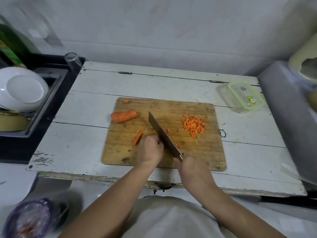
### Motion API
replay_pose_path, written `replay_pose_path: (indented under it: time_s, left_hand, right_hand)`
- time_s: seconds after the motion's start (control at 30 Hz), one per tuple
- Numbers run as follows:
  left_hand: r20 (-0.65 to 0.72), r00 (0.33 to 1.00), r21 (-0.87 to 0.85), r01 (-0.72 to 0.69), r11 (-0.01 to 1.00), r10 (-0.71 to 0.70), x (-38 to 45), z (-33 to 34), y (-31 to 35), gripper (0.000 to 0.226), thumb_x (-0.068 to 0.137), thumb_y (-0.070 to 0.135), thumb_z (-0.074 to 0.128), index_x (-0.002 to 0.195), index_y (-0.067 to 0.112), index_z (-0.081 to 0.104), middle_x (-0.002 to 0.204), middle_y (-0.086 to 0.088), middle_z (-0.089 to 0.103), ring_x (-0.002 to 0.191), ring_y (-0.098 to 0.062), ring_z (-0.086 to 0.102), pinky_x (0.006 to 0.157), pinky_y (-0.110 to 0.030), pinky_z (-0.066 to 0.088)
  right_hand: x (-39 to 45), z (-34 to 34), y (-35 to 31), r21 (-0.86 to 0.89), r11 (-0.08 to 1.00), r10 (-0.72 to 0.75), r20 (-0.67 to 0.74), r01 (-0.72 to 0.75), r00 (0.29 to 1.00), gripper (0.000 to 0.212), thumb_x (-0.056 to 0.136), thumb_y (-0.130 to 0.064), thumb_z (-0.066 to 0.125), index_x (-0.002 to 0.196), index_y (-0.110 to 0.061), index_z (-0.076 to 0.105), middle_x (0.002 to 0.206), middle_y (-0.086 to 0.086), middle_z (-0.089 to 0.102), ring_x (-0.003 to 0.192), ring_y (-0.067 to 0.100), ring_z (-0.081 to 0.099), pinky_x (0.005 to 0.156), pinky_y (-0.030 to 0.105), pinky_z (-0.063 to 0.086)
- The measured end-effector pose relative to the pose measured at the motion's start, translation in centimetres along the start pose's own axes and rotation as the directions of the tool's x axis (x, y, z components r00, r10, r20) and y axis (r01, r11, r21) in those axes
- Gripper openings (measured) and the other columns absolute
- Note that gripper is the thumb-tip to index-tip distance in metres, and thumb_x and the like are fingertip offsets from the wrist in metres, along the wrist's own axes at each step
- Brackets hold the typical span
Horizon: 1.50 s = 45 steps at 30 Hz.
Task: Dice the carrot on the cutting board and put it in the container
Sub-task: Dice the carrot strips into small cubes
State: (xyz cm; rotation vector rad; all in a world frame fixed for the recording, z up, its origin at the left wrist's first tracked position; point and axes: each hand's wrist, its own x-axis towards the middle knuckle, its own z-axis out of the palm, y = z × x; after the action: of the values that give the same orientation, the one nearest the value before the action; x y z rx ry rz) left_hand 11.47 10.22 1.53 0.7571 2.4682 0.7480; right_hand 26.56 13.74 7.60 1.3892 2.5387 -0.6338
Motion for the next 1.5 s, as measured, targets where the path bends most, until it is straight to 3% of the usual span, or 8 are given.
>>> replay_pose_path:
  time_s: [0.13, 0.27, 0.43, 0.67, 1.07, 1.3, 1.4, 1.5]
  left_hand:
    - [0.020, 0.998, -0.061, -0.060, 0.996, 0.061, -0.4, -0.1, -0.5, 0.029, 0.097, 0.018, 0.065, 0.068, 0.021, 0.067, 0.072, 0.010, 0.065, 0.071, -0.009, 0.062, 0.060, -0.019, 0.043]
    - [-0.029, 0.996, -0.226, -0.088, 0.970, 0.083, -0.4, -1.9, -2.4, 0.015, 0.099, 0.016, 0.064, 0.094, 0.022, 0.077, 0.099, 0.007, 0.073, 0.107, -0.018, 0.066, 0.093, -0.033, 0.053]
    - [-0.180, 0.976, 0.111, -0.102, 0.989, 0.121, 0.4, -4.2, -5.0, 0.033, 0.096, 0.033, 0.068, 0.127, 0.022, 0.065, 0.119, -0.001, 0.058, 0.115, -0.023, 0.053, 0.096, -0.040, 0.049]
    - [-0.169, 0.978, 0.185, -0.093, 0.978, 0.124, 1.5, -5.3, -5.6, 0.014, 0.100, 0.022, 0.062, 0.109, 0.019, 0.071, 0.108, -0.002, 0.063, 0.096, -0.022, 0.059, 0.076, -0.033, 0.047]
    - [-0.008, 0.953, 0.183, -0.295, 0.938, 0.302, 0.5, -2.5, -2.5, 0.018, 0.099, 0.023, 0.064, 0.115, 0.020, 0.070, 0.107, 0.004, 0.057, 0.100, -0.019, 0.060, 0.084, -0.036, 0.053]
    - [-0.382, 0.877, -0.165, -0.376, 0.912, 0.292, 1.3, -6.0, 1.1, 0.028, 0.095, -0.003, 0.053, 0.104, 0.018, 0.069, 0.105, 0.006, 0.060, 0.098, -0.012, 0.059, 0.087, -0.027, 0.050]
    - [-0.017, 0.809, -0.160, -0.582, 0.798, 0.587, 0.8, -5.2, 4.2, 0.037, 0.090, -0.010, 0.050, 0.100, 0.017, 0.074, 0.104, 0.005, 0.064, 0.101, -0.010, 0.059, 0.088, -0.017, 0.044]
    - [0.446, 0.643, 0.018, -0.701, 0.713, 0.622, 0.4, -1.9, 5.9, 0.042, 0.093, -0.002, 0.047, 0.121, 0.023, 0.066, 0.125, 0.007, 0.056, 0.122, -0.011, 0.046, 0.106, -0.021, 0.037]
  right_hand:
    - [1.8, -0.3, -0.2, 0.143, 0.989, 0.045, 0.033, -0.049, 0.998, 0.035, 0.103, -0.050, 0.043, 0.102, -0.016, 0.053, 0.084, 0.004, 0.064, 0.077, 0.027, 0.064, 0.066, 0.039, 0.052]
    - [0.8, -0.9, 1.9, 0.239, 0.967, 0.082, 0.017, -0.084, 0.996, 0.036, 0.103, -0.051, 0.044, 0.091, -0.018, 0.054, 0.076, 0.000, 0.061, 0.069, 0.020, 0.060, 0.058, 0.036, 0.045]
    - [-0.4, -0.9, 2.6, 0.195, 0.980, 0.029, 0.069, -0.042, 0.997, 0.034, 0.103, -0.049, 0.046, 0.081, -0.022, 0.047, 0.074, -0.001, 0.059, 0.065, 0.016, 0.057, 0.053, 0.031, 0.040]
    - [0.2, -0.6, 2.6, 0.166, 0.985, 0.036, 0.095, -0.051, 0.995, 0.033, 0.103, -0.049, 0.045, 0.093, -0.018, 0.055, 0.078, 0.000, 0.061, 0.069, 0.018, 0.059, 0.057, 0.034, 0.046]
    - [4.8, -4.7, 8.3, 0.173, 0.979, 0.111, 0.002, -0.110, 0.994, 0.032, 0.101, -0.049, 0.049, 0.080, -0.025, 0.043, 0.078, -0.001, 0.058, 0.075, 0.024, 0.059, 0.062, 0.035, 0.042]
    - [2.9, -3.3, 12.3, -0.447, 0.872, -0.381, -0.362, 0.200, 0.851, 0.032, 0.076, -0.030, 0.083, 0.081, -0.014, 0.056, 0.061, 0.002, 0.058, 0.046, 0.030, 0.058, 0.038, 0.030, 0.036]
    - [3.5, -2.3, 13.1, -0.469, 0.854, -0.429, -0.390, 0.225, 0.815, 0.028, 0.066, -0.020, 0.086, 0.080, -0.014, 0.062, 0.063, 0.002, 0.057, 0.048, 0.028, 0.057, 0.038, 0.032, 0.038]
    - [3.7, -1.9, 12.4, -0.498, 0.839, -0.468, -0.455, 0.220, 0.757, 0.004, 0.079, -0.014, 0.065, 0.081, -0.013, 0.061, 0.064, 0.004, 0.055, 0.050, 0.029, 0.055, 0.040, 0.033, 0.040]
